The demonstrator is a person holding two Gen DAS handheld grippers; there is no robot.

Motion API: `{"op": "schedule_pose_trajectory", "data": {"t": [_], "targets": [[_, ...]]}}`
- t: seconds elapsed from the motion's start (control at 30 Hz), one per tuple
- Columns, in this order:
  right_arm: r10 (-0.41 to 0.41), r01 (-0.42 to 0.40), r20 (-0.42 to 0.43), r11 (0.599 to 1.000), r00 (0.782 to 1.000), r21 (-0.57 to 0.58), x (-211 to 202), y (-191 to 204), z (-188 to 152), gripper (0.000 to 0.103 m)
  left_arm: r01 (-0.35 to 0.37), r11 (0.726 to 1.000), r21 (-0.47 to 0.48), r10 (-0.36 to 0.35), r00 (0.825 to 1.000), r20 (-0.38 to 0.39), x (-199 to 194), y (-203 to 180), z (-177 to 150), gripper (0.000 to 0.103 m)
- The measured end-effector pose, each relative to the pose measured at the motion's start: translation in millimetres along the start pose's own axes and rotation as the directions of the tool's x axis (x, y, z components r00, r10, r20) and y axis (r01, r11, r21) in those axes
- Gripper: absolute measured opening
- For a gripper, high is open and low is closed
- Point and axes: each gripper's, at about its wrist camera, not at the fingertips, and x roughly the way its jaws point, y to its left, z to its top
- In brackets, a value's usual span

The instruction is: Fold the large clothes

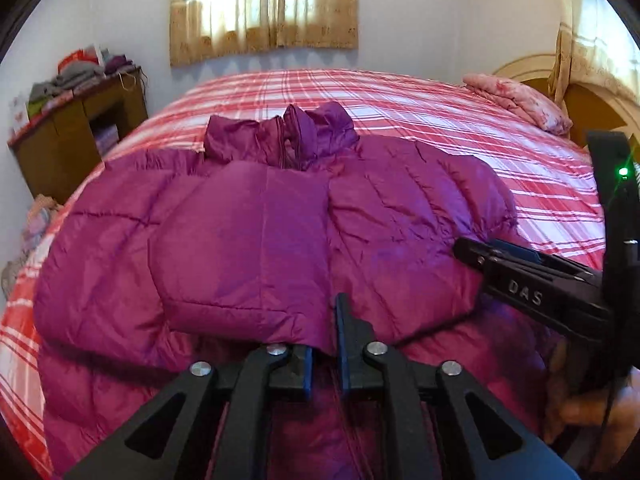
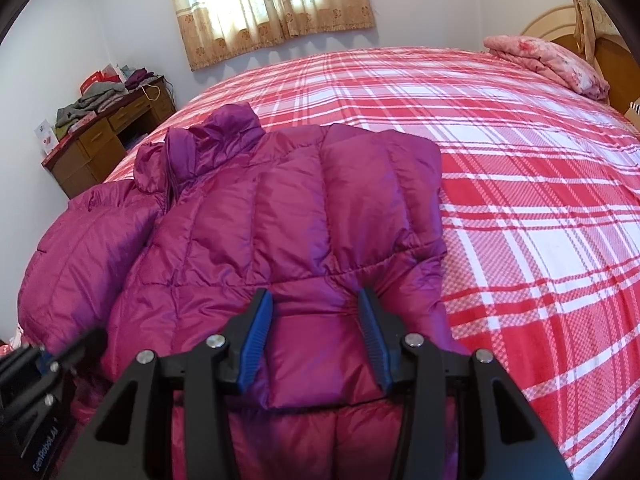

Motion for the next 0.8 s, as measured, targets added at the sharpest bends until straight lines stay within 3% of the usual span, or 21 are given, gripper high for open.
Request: {"op": "schedule_pose_trajectory", "data": {"t": [0.07,0.13,0.27,0.43,0.53,0.63,0.67,0.8], "targets": [[0.000,0.000,-0.002,1.000,1.000,0.003,0,0,0,0.048,0.024,1.000,-0.003,-0.024,1.000,-0.003,-5,2,-3,0.039],[-0.003,0.003,-0.002,1.000,1.000,0.000,0,0,0,0.048,0.038,0.999,0.005,-0.038,0.999,0.008,-9,-6,-6,0.073],[-0.009,0.009,-0.006,1.000,1.000,-0.009,0,2,1,0.051,0.014,0.999,0.042,-0.016,0.999,0.040,-33,-19,-23,0.076],[-0.029,0.027,-0.025,0.998,0.999,-0.065,-6,18,8,0.057,-0.014,0.999,-0.050,0.018,0.997,0.079,-70,4,-44,0.076],[0.096,-0.095,0.017,0.995,0.995,-0.040,-31,40,13,0.059,-0.061,0.987,-0.146,0.075,0.993,0.094,-90,36,-56,0.076],[0.214,-0.210,0.035,0.973,0.976,-0.093,-50,86,15,0.076,-0.146,0.956,-0.253,0.170,0.982,0.077,-104,73,-63,0.076],[0.248,-0.242,0.036,0.961,0.968,-0.132,-54,105,15,0.078,-0.173,0.941,-0.290,0.202,0.977,0.072,-109,86,-65,0.076],[0.290,-0.277,0.010,0.920,0.957,-0.276,-52,167,7,0.078,-0.233,0.898,-0.373,0.276,0.959,0.066,-127,121,-67,0.076]]}}
